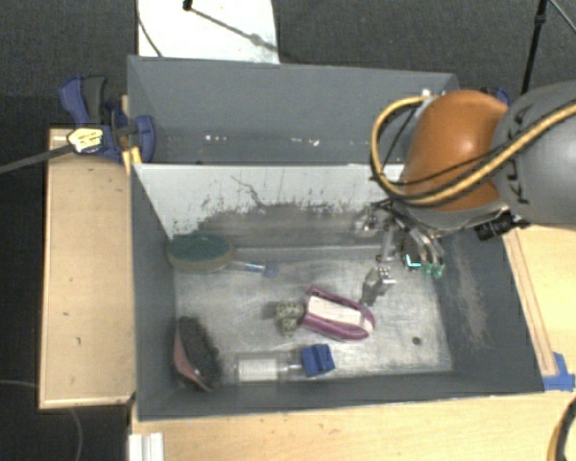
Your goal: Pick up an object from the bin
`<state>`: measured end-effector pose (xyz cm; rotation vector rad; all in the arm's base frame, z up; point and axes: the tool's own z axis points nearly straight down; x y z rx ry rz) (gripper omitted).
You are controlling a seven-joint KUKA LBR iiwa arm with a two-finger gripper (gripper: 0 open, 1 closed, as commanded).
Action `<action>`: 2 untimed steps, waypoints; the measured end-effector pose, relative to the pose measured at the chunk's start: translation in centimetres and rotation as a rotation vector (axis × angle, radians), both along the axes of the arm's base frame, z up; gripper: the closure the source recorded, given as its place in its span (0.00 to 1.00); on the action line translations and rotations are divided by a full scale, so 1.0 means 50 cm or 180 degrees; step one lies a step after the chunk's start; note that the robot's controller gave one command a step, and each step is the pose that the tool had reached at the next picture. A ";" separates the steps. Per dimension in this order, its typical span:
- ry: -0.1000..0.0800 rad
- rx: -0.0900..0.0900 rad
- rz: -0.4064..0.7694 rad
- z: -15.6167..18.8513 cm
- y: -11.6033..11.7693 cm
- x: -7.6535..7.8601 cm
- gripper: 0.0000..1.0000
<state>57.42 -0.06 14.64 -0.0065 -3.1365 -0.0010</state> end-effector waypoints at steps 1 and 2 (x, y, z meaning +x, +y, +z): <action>0.0009 0.0001 0.0331 -0.134 0.011 -0.148 0.00; -0.0023 0.0000 0.0327 -0.127 0.011 -0.140 1.00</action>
Offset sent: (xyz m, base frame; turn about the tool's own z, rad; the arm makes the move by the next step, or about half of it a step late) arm -0.0707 0.0053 -0.0641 -0.1047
